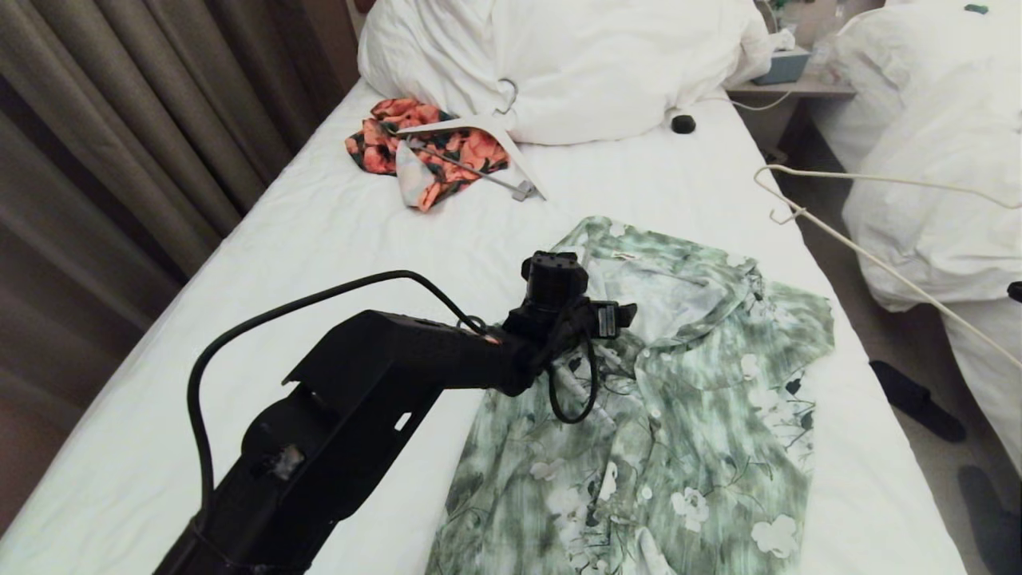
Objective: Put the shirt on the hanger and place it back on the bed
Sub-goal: Lift the shirt and hanger
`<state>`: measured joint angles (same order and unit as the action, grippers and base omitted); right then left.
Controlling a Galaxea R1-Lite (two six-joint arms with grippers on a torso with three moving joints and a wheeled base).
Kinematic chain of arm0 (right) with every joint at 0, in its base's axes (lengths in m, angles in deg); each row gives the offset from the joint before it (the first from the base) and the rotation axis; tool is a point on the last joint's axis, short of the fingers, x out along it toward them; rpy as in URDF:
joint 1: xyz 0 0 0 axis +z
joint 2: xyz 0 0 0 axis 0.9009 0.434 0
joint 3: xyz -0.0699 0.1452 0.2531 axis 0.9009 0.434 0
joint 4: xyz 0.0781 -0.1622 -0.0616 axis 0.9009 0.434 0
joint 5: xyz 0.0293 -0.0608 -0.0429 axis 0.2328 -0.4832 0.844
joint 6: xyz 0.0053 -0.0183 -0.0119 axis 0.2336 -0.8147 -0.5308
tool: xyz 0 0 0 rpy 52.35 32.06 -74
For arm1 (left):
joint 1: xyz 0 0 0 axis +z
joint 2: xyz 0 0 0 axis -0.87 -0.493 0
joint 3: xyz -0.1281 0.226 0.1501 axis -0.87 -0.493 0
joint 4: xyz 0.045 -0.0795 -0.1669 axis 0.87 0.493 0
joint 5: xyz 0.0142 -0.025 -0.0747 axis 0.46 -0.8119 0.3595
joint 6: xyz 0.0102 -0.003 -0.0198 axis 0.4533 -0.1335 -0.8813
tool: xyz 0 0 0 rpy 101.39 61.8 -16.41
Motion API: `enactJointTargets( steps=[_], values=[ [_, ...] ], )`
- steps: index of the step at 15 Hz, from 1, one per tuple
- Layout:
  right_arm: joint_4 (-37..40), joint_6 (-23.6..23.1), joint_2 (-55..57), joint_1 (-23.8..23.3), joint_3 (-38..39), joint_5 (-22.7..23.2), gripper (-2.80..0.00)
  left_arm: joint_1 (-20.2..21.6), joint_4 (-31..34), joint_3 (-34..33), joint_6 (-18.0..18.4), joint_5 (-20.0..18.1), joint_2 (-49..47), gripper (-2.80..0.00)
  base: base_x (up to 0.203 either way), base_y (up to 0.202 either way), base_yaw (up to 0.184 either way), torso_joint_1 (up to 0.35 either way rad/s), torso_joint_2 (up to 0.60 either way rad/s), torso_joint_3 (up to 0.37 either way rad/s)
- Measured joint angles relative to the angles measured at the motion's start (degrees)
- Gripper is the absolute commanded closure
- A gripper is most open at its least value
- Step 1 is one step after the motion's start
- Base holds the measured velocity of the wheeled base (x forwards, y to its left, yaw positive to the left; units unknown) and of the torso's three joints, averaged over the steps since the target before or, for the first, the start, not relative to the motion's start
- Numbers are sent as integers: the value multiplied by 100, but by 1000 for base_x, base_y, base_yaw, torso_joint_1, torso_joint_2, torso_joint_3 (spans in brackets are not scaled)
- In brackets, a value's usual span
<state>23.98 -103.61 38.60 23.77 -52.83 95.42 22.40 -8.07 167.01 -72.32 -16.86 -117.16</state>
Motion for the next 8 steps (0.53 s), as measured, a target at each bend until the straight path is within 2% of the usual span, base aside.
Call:
enactJointTargets(
  steps=[1, 8],
  values=[
    [0, 0, 0, 0, -2, 0, 0, 9, -176, 0, 103, 4, -44, 0, 0, 0, 0, 0, 0, 0],
    [2, -5, 9, -9, -5, -1, 0, 16, -257, -2, 126, 4, -115, 0, 0, 0, 0, 0, 0, 0]
  ],
)
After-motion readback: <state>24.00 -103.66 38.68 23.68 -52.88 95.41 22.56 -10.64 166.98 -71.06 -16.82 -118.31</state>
